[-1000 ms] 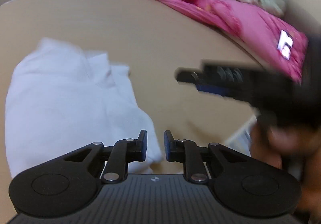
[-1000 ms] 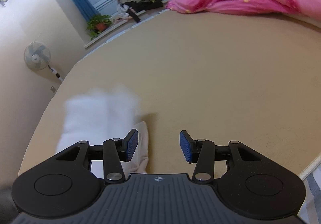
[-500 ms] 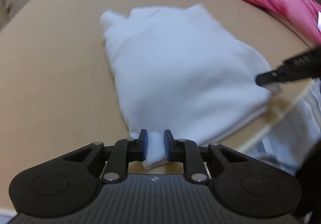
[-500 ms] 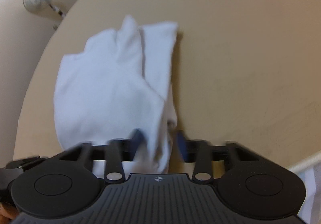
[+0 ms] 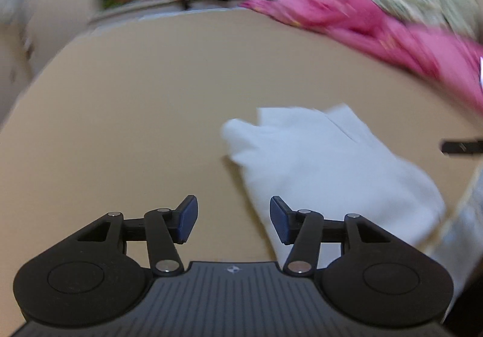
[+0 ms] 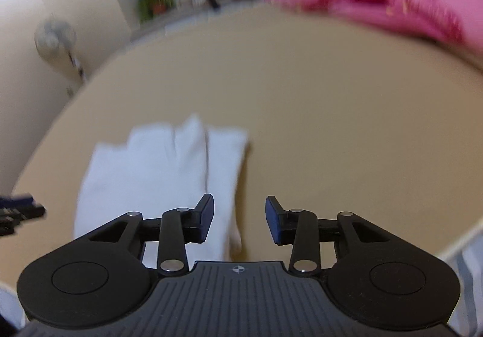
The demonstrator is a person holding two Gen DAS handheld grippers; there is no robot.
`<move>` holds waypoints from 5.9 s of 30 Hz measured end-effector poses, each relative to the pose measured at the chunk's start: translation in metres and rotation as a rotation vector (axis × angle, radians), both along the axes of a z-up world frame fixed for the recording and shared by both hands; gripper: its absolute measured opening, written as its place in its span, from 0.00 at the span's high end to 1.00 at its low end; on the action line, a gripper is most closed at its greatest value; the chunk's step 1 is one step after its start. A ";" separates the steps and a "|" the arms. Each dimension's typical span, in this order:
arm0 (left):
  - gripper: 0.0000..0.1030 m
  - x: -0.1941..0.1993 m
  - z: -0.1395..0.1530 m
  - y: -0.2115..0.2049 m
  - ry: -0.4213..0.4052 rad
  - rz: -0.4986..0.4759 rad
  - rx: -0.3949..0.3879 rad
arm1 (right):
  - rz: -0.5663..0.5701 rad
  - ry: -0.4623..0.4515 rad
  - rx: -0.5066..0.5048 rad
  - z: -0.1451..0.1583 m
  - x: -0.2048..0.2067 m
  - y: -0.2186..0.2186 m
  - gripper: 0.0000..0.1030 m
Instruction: Fold small clothes
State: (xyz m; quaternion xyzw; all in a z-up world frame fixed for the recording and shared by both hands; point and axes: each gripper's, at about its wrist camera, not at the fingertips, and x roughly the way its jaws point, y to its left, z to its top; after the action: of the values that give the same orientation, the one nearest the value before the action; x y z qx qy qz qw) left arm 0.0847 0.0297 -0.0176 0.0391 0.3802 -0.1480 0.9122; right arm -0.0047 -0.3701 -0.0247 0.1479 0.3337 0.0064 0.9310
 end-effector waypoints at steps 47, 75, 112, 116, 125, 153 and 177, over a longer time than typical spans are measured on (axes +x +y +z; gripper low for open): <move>0.20 0.081 -0.065 -0.005 0.302 0.043 -0.384 | 0.074 0.245 0.270 -0.064 0.096 -0.008 0.21; 0.59 0.079 0.032 0.025 -0.172 0.011 -0.406 | 0.241 -0.196 0.293 -0.007 0.114 0.071 0.75; 0.60 0.114 -0.062 0.047 0.363 0.184 -0.251 | 0.269 0.305 0.198 -0.066 0.153 0.082 0.81; 0.61 0.090 -0.039 0.043 0.244 0.143 -0.255 | 0.239 0.313 0.227 -0.062 0.145 0.074 0.81; 0.31 0.030 -0.002 0.011 0.017 0.173 0.080 | 0.136 0.201 -0.103 -0.033 0.099 0.090 0.65; 0.13 -0.118 0.023 -0.023 -0.162 0.304 0.139 | 0.110 -0.154 -0.228 0.029 -0.045 0.156 0.15; 0.01 -0.113 0.026 -0.014 -0.108 0.321 0.050 | 0.177 -0.150 -0.250 0.019 -0.028 0.185 0.08</move>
State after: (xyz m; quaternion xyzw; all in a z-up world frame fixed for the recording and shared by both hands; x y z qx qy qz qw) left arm -0.0285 0.0154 0.0086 0.0086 0.3357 0.0113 0.9419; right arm -0.0324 -0.1855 -0.0055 0.0001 0.2731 0.0576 0.9603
